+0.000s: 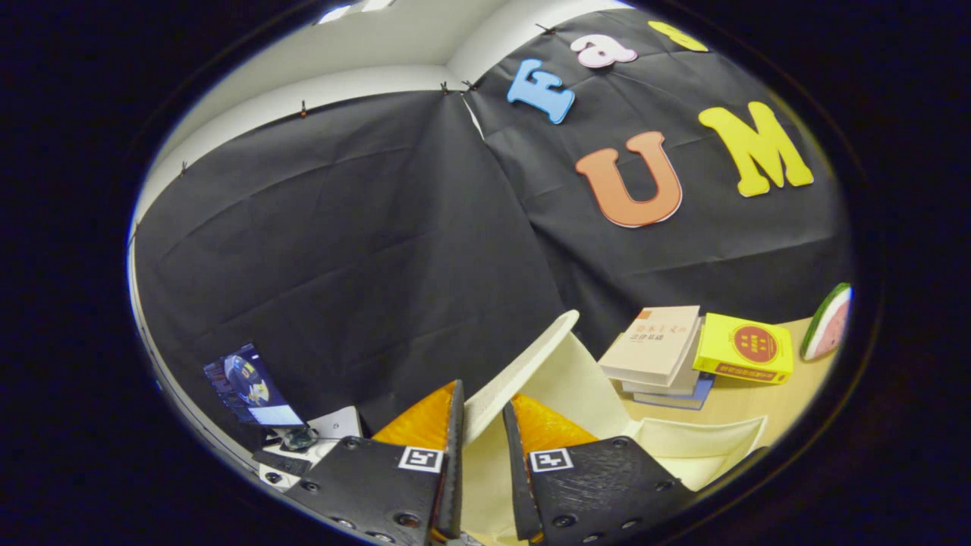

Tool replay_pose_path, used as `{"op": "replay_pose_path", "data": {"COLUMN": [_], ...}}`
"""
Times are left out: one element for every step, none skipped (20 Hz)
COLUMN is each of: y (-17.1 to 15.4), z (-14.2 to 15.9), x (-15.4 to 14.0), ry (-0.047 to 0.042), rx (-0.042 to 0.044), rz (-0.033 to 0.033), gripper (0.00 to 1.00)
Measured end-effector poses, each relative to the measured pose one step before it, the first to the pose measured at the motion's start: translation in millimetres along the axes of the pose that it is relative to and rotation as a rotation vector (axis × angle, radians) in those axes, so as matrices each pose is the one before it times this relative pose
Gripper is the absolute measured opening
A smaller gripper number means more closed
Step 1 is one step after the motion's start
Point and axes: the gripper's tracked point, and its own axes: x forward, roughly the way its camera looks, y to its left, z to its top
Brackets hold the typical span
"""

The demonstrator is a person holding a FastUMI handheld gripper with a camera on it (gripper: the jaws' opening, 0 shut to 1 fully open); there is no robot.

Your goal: Open the storage box then place both shoes into the box .Put the left shoe in first, then the right shoe, with the right side of both shoes facing outward in a uniform manner.

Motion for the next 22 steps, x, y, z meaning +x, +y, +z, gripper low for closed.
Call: {"op": "replay_pose_path", "data": {"y": [1.25, -2.48, -3.5, 1.81, 3.31, 0.32, -0.38, -1.57, -3.17, -4.34, -4.38, -4.99, -5.01, -4.4, -6.38, -7.91, -7.9, -8.23, -7.77, -7.56, -8.8, -11.99], "z": [-0.77, -0.62, -2.0, -1.94, -3.56, -3.12, -2.54, -1.95, -1.67, 0.18, 0.48, 0.4, 0.06, 1.05, 1.24, 4.14, 2.63, 2.46, 0.15, 1.57, 2.24, 1.06], "x": [5.72, 6.89, 3.12, 5.6, 4.91, 3.12, 0.77, -0.25, -1.83, -1.96, -3.94, -3.69, -6.33, -6.89, -7.12, -6.9, -8.22, -8.79, -10.48, -10.8, -10.16, -10.04], "ry": [-0.00323, -0.01056, -0.01075, -0.0074, -0.00539, -0.00255, 0.00025, -0.00083, -0.00597, -0.00992, -0.01458, -0.01361, -0.00939, -0.00935, -0.01357, -0.01807, -0.01406, -0.00871, -0.00384, -0.00659, -0.01143, -0.00833], "rx": [-0.01931, -0.03429, -0.03829, -0.02797, -0.0123, -0.0056, -0.00604, -0.00813, -0.01119, -0.01238, -0.01168, -0.01165, -0.01325, -0.01433, -0.01247, -0.00666, -0.00339, -0.00343, -0.00042, 0.00668, -0.00032, -0.00913], "rz": [-0.00509, -0.02251, -0.02128, -0.00282, -0.00056, -0.00458, -0.0047, -0.00684, -0.01062, -0.01261, -0.01639, -0.01639, -0.01659, -0.01223, -0.01522, -0.01535, -0.01632, -0.01488, -0.00956, -0.00903, -0.01251, -0.01818], "gripper": [0.4, 0.53, 0.66, 0.79, 0.92, 0.93, 0.94, 0.94, 0.94, 0.95, 0.95, 0.95, 0.95, 0.95, 0.96, 0.96, 0.96, 0.95, 0.96, 0.96, 0.96, 0.95]}}
